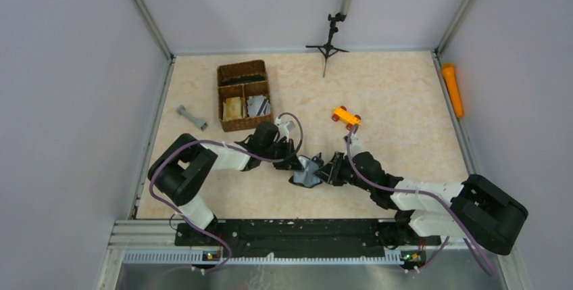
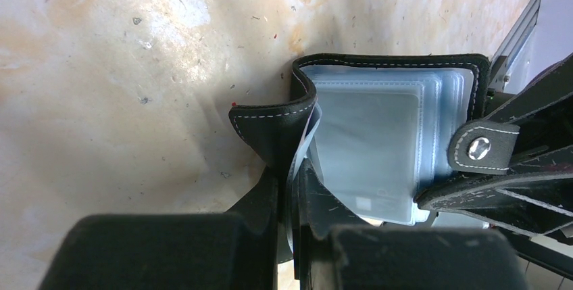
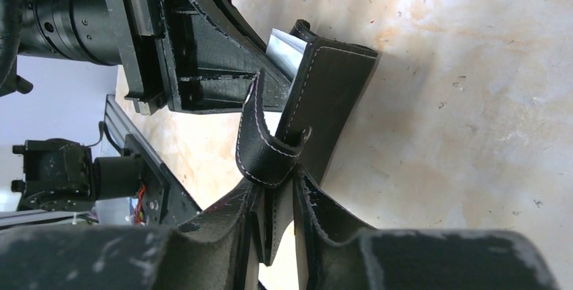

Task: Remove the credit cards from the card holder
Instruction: Remove the credit card from the card holder.

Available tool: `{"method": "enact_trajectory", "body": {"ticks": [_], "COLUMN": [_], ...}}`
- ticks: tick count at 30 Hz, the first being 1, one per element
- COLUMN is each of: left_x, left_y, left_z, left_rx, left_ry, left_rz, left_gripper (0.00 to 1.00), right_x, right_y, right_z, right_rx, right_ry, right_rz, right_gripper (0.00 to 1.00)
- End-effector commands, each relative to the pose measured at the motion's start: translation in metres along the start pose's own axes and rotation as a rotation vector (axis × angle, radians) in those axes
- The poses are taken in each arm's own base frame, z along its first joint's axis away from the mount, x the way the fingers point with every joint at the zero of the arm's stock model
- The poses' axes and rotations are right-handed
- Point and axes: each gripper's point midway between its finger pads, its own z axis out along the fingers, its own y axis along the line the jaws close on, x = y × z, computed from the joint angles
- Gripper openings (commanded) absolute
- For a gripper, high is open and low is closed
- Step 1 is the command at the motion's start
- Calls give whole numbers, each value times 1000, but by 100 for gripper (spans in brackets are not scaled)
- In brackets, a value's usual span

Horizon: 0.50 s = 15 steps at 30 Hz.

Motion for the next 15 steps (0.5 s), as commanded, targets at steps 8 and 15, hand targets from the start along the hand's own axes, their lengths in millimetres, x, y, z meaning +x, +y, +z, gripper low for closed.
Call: {"method": "enact_trajectory", "body": {"ticks": [8, 15], "left_x": [20, 22], "left_y": [13, 5], "left_z": [5, 8], "left_rx": [-47, -20], "left_ry": [63, 65], "left_rz": [-24, -26], "left_gripper": [1, 0], "right_x": [-16, -18], "right_y": [29, 42], "right_z": [-2, -4], "right_rx": [-125, -191], "right_ry": [-59, -68], "right_rz": [-18, -25], "right_gripper": [7, 6]}}
